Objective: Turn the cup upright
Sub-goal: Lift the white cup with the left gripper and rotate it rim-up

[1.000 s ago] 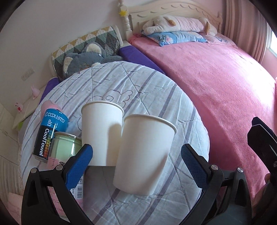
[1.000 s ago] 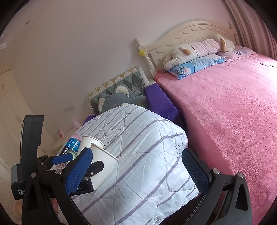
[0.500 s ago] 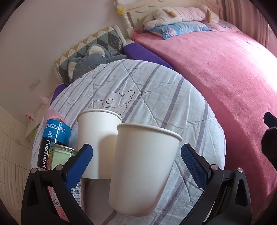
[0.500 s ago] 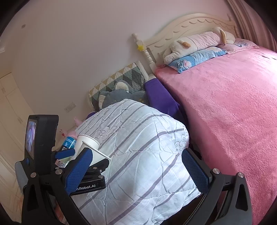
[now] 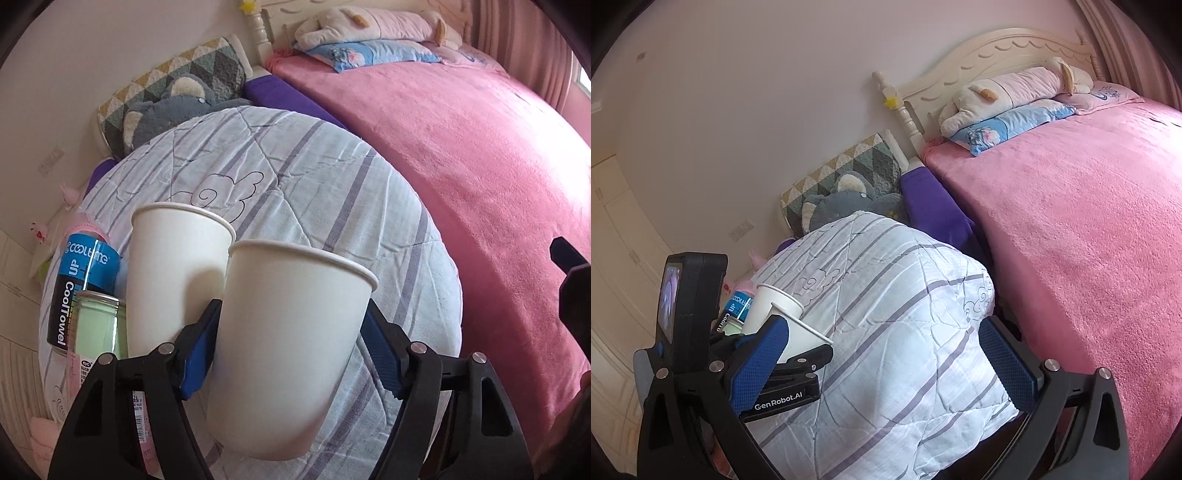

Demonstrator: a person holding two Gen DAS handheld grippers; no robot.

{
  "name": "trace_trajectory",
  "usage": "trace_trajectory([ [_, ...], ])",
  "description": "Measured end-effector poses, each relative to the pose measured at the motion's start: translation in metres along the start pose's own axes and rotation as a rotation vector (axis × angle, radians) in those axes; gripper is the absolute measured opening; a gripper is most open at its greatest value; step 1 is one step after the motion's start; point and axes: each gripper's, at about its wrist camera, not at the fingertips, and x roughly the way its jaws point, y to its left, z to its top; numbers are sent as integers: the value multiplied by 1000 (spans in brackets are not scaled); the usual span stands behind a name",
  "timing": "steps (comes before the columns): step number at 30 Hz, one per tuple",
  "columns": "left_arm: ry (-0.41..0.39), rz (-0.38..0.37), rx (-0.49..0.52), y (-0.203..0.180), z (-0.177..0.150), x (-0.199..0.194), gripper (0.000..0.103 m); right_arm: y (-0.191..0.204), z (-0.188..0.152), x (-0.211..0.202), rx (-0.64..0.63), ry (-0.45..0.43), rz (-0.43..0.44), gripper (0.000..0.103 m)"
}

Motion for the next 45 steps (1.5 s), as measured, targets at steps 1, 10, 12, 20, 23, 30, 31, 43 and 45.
trace_trajectory([
  [1,-9,-6,-9,2,0,-2,74,0,0,1,-2,1,1,103],
  [10,-59,-44,-42,13,-2,-20,73,12,-3,4,-17,6,15,103],
  [12,-71,-61,-47,15,-2,-28,73,16,-3,4,-20,7,18,103],
  [20,-113,-94,-53,24,-13,-60,73,32,-2,-8,-38,-13,23,103],
  [23,-142,-87,-65,33,-19,-77,73,47,-2,-15,-65,-23,43,103],
  [30,-211,-37,-136,76,-48,-120,73,96,-5,-22,-131,-39,130,103],
  [31,-215,-28,-151,85,-53,-124,73,103,-6,-22,-143,-38,140,103],
  [43,-169,94,-380,210,-118,-130,73,206,-28,2,-257,13,290,103],
  [45,-149,94,-408,225,-126,-122,73,221,-33,12,-272,37,294,103],
])
